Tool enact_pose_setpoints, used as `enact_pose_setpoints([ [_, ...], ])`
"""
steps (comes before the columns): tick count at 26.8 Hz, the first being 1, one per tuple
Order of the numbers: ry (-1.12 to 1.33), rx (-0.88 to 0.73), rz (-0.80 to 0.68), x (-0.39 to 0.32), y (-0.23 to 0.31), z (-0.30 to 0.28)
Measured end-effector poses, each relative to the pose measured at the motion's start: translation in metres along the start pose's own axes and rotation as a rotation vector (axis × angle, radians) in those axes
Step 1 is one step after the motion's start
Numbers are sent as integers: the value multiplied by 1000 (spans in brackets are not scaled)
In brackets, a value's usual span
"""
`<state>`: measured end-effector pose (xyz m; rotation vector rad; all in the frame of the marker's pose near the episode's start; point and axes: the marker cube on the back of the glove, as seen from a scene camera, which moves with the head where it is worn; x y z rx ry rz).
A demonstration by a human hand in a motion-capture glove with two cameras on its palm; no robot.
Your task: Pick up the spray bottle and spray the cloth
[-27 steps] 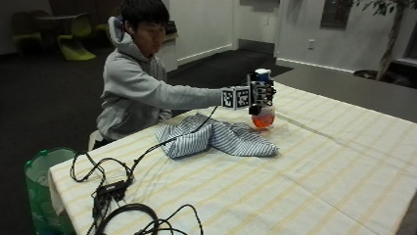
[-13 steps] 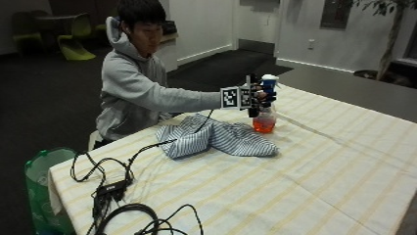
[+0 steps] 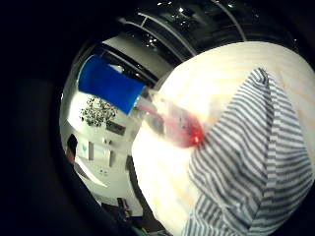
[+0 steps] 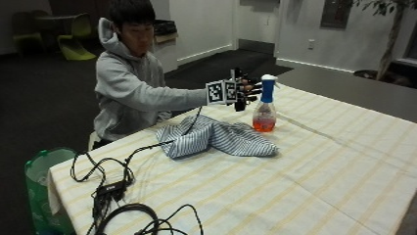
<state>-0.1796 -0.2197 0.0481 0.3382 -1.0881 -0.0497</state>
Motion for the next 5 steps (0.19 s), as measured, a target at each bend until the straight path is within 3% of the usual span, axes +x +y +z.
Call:
enact_pose_setpoints([
  [5, -47, -23, -18, -11, 27, -15],
])
